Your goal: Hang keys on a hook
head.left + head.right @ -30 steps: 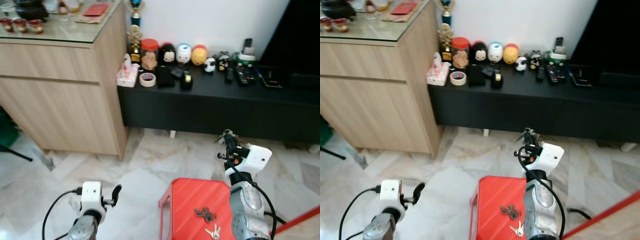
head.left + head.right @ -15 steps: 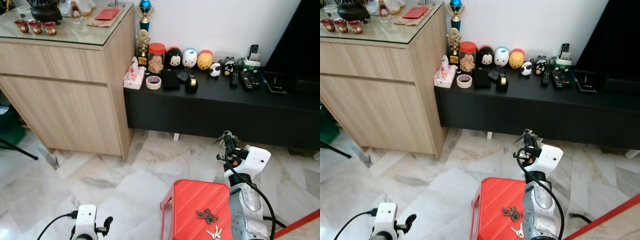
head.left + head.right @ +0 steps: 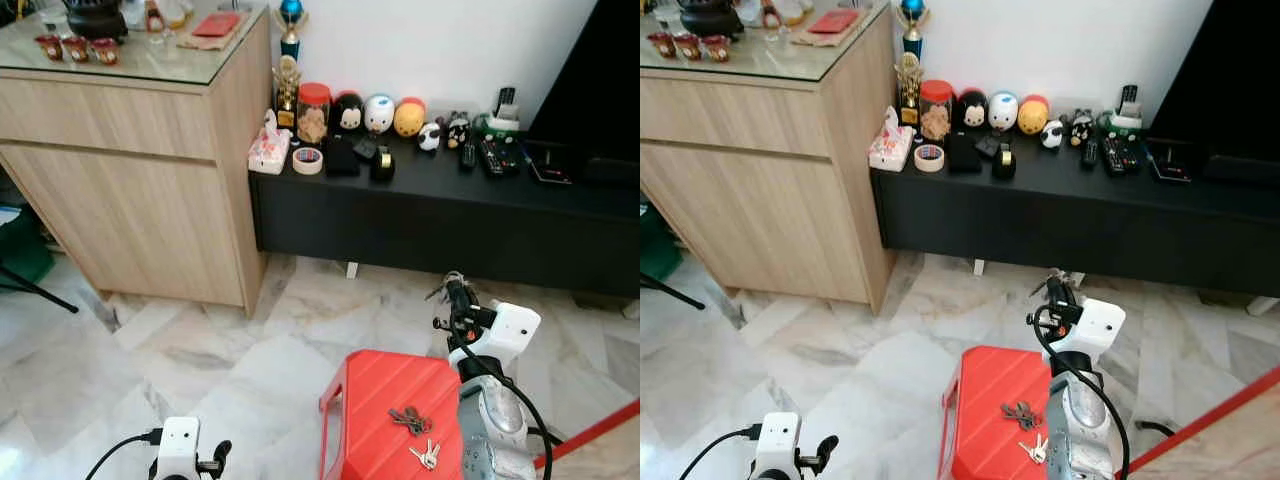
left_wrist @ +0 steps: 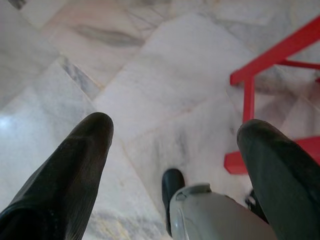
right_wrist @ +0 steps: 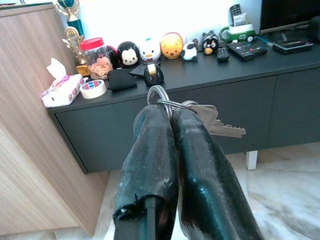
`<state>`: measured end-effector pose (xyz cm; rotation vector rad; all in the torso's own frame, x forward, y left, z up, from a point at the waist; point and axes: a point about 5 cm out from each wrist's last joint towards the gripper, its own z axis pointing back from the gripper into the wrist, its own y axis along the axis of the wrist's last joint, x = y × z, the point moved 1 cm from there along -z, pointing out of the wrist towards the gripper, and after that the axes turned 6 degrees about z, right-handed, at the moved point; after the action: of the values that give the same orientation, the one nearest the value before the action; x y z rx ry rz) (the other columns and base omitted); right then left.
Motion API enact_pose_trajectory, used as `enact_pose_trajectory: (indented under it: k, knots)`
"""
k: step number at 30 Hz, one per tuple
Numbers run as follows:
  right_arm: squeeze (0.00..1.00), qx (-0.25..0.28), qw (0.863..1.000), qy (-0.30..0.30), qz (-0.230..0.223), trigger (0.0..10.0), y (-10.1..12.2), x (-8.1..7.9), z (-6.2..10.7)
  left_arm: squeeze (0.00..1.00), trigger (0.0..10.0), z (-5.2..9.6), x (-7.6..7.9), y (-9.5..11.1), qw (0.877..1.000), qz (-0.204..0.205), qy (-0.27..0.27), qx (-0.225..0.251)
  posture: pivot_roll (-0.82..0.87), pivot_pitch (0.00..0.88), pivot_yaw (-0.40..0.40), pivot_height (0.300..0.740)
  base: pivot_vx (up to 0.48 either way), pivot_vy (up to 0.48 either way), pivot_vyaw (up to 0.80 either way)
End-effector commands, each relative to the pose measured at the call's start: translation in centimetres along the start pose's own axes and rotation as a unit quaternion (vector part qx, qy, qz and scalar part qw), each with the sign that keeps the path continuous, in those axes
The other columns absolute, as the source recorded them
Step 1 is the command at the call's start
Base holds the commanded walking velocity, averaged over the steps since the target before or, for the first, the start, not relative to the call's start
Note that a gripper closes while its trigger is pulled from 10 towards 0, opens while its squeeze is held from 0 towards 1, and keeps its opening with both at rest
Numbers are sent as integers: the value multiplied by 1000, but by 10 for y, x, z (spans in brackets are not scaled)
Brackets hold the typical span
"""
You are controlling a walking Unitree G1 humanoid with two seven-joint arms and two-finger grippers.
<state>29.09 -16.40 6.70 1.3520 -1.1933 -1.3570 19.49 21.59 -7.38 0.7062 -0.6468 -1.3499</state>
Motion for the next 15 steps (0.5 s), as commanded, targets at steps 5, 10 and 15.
enact_pose_trajectory:
  k: [5, 10, 15]
  knots:
    - [0, 4, 1000, -1, -4, 10000, 3, -2, -1, 0, 10000, 6, 0, -16, 1000, -7, 1, -27, -16, 0, -81, 740, -260, 0, 0]
    - [0, 2, 1000, -2, -3, 10000, 2, -2, -1, 0, 10000, 6, -1, -15, 1000, -4, 5, -23, -13, 0, -84, 740, -259, 0, 0]
    - [0, 1, 1000, -3, -4, 10000, 1, -2, -1, 0, 10000, 7, -3, -19, 999, -5, 7, -33, -13, 0, -83, 740, -260, 0, 0]
